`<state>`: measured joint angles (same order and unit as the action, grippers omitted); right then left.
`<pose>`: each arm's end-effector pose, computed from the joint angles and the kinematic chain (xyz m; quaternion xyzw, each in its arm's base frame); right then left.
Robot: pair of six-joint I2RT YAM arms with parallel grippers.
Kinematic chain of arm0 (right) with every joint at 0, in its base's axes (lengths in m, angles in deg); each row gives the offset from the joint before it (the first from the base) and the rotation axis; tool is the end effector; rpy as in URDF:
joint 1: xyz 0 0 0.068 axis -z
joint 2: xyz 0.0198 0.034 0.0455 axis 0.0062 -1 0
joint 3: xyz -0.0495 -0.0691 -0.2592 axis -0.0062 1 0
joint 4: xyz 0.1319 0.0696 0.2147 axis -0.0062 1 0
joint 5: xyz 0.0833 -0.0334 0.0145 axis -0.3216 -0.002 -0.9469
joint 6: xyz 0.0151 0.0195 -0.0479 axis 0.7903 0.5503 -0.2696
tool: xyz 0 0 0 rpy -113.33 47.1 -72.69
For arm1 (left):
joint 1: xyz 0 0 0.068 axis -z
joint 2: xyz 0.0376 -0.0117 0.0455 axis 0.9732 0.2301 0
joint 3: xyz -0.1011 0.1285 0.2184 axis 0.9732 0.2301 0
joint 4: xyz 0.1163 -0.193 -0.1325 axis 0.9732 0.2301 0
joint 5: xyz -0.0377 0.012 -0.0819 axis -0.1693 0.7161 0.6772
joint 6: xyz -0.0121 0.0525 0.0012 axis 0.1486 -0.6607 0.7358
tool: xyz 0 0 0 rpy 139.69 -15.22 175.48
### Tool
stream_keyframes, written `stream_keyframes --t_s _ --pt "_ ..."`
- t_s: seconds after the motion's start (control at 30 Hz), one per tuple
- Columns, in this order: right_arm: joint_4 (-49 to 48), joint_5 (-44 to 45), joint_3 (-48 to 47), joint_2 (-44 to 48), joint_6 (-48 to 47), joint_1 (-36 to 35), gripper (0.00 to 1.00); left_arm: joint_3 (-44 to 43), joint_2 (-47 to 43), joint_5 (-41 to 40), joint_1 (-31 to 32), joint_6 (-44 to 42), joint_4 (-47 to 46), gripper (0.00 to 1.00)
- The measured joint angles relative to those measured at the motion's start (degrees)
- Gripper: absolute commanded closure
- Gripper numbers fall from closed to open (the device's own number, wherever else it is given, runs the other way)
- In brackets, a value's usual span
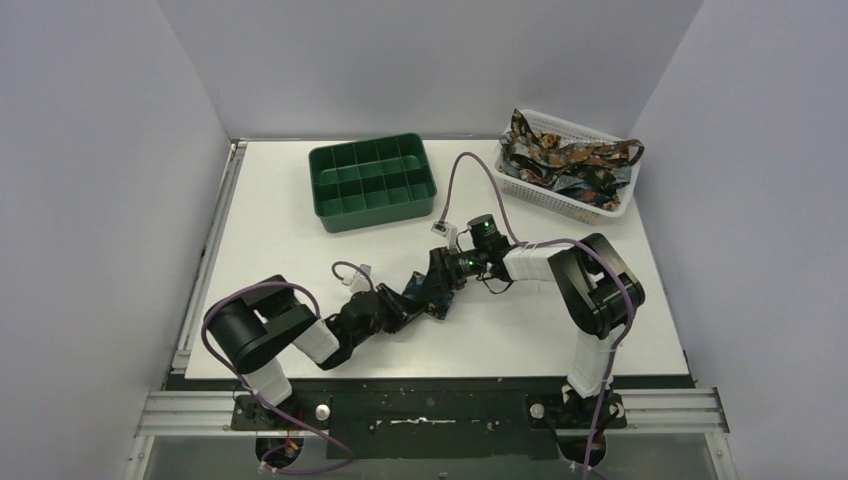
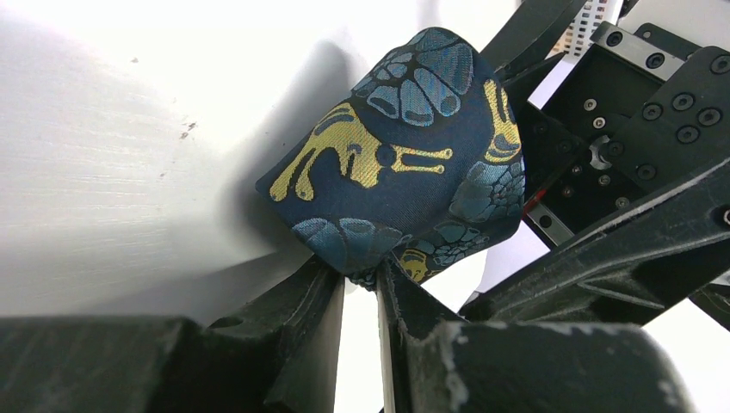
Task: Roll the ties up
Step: Pick up the tie at the center of the board.
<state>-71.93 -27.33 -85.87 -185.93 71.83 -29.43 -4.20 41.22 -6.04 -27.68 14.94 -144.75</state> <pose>0.2861 0.1993 0.1315 -0.2467 0.7871 0.5585 0.0870 0.1625 -0.1810 0.0945 -0.2657 0.7991 -0.4684 0.2673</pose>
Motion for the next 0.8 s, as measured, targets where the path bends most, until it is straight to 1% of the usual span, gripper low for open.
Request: stream_keyframes --t_s 0.13,0.2,0.3,0.33,0.37,0.4,0.47,0.63,0.67,0.7,0.73,0.8 --pt "-0.1 0.4 -0.1 -0.2 -0.3 -0.9 0.22 0.9 0.7 0.0 0.0 0.6 -2.2 0.83" --pt "0.1 0.4 -0.4 -0.9 -0.7 -1.1 0.25 1.1 0.8 0.0 -0.1 0.7 -2.6 0.83" --pt "1.5 0.2 -1.2 -1.2 -2.1 -1.1 0.33 1.2 0.8 0.0 -0.1 0.7 -2.9 0.83" --pt "2.2 0.4 -1.4 -1.3 -2.7 -1.1 0.42 1.4 0.8 0.0 -0.1 0.7 -3.0 0.83" --pt "2.7 0.5 -1.6 -1.4 -3.2 -1.1 0.48 1.5 0.8 0.0 -0.1 0.7 -3.1 0.83" --pt "2.9 0.6 -1.8 -1.6 -3.6 -1.1 0.49 1.5 0.8 0.0 -0.1 0.7 -3.2 0.83" --pt "3.4 1.0 -1.9 -1.8 -4.2 -1.0 0.57 1.7 0.8 0.1 -0.1 0.7 -3.3 0.83" --pt "3.5 1.9 -1.9 -1.8 -4.3 -1.1 0.64 2.0 0.6 0.2 -0.2 0.7 -3.4 0.83" --pt "3.5 1.9 -1.9 -1.8 -4.3 -1.1 0.66 2.0 0.6 0.3 -0.3 0.7 -3.4 0.83" --pt "3.5 2.0 -1.9 -1.8 -4.3 -1.1 0.76 2.0 0.6 0.4 -0.3 0.7 -3.4 0.82" --pt "3.5 2.1 -1.9 -1.8 -4.3 -1.1 0.81 2.0 0.6 0.5 -0.4 0.7 -3.4 0.81" --pt "3.5 2.3 -1.9 -1.8 -4.0 -1.1 0.83 2.0 0.6 0.5 -0.4 0.6 -3.4 0.8"
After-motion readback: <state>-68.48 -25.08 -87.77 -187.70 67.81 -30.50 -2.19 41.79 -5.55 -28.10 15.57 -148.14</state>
